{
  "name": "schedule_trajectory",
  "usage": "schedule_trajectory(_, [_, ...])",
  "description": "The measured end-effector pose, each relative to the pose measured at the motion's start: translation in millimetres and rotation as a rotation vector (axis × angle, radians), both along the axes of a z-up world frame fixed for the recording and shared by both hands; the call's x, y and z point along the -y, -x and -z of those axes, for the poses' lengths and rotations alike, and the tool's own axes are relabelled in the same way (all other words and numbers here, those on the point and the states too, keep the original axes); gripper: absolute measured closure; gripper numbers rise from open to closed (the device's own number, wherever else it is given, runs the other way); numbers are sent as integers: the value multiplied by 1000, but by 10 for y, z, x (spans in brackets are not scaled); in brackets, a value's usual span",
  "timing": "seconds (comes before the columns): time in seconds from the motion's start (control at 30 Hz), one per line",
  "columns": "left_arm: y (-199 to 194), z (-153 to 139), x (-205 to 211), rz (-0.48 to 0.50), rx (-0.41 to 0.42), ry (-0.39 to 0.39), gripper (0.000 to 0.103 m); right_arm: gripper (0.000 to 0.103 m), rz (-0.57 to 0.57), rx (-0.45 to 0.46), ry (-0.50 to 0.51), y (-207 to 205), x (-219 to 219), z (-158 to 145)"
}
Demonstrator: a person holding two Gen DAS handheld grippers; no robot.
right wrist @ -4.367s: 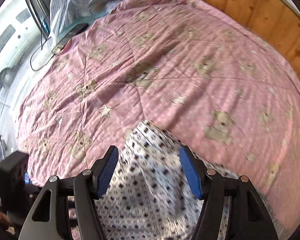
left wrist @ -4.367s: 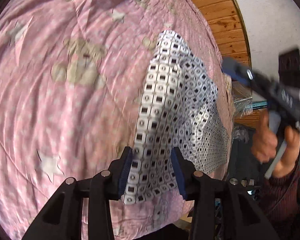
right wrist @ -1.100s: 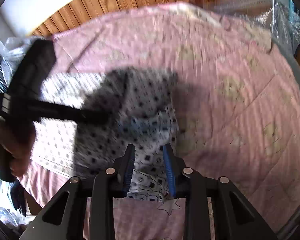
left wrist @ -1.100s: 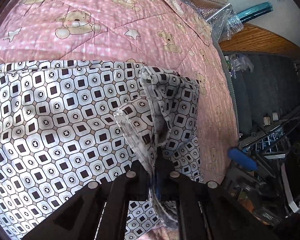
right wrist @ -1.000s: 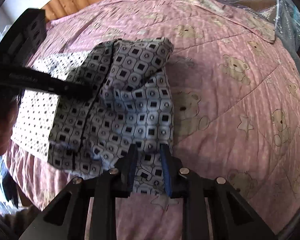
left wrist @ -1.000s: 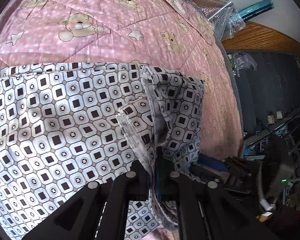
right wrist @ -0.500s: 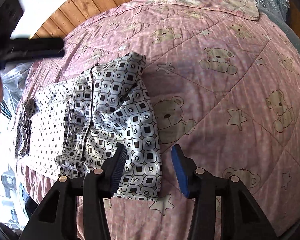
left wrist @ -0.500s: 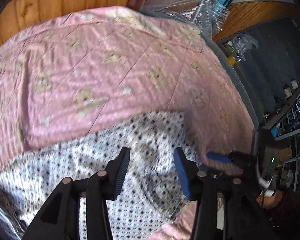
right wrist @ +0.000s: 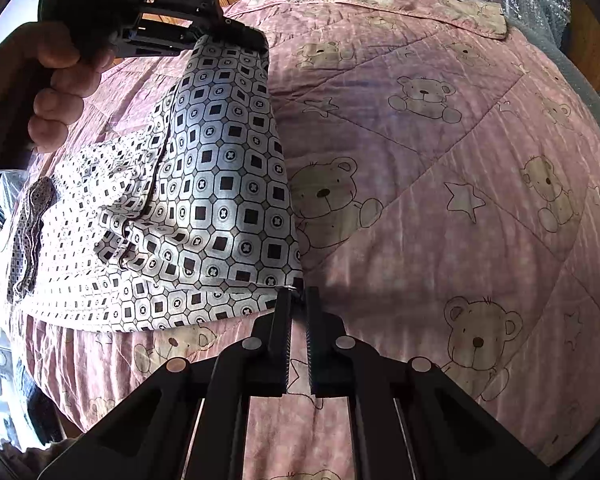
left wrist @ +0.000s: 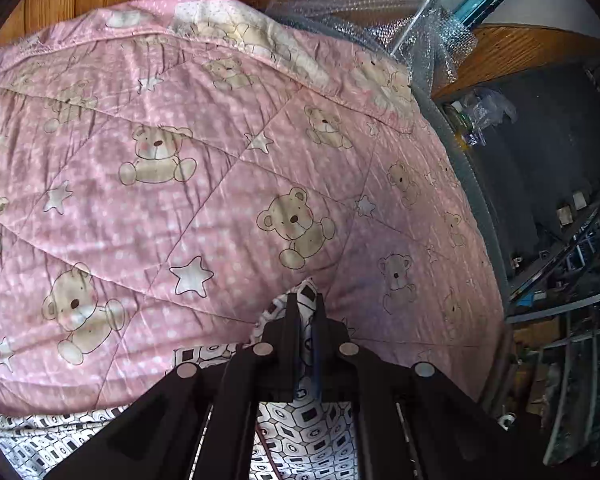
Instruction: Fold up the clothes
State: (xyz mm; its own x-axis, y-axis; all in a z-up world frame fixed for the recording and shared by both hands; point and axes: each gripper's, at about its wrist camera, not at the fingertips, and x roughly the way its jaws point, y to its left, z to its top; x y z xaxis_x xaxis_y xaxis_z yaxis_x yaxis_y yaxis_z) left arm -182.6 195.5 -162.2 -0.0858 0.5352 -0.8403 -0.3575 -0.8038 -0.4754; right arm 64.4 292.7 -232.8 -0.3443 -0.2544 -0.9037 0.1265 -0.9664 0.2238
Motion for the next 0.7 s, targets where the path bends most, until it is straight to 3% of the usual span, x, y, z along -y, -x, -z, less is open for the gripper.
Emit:
schedule_trajectory(0.1, [-9, 1, -17, 60, 65, 13, 96, 88, 2, 24, 33, 60, -40, -46])
schedule_trajectory(0.13, [-51, -48, 13, 64, 69, 20, 93, 80, 16, 19, 57, 68, -91, -111])
schedule_trajectory(0.17, [-121, -123, 99, 58, 44, 33, 90, 71, 42, 0, 61, 79, -160, -211])
schedule_trajectory(0.27, [-348, -349, 417, 1, -21, 47, 81, 61, 38, -113, 46, 85, -79, -510])
schedule_trajectory(0.37, [-552, -192, 758, -128, 51, -5, 73, 44, -147, -221, 5, 66, 446, -702])
schedule_trajectory(0.47, [-687, 136, 1008, -233, 172, -70, 73, 41, -393, -293, -130, -134, 879, -727])
schedule_trajectory(0.53, [-714, 202, 1097, -283, 182, -122, 73, 41, -513, -309, -245, -221, 1118, -607])
schedule_trajectory(0.6, [-654, 128, 1075, -273, 152, -196, 72, 41, -542, -289, -337, -206, 1185, -447])
schedule_trajectory(0.7, [-528, -24, 1018, -249, 120, -240, 72, 46, -489, -264, -304, -121, 1048, -482])
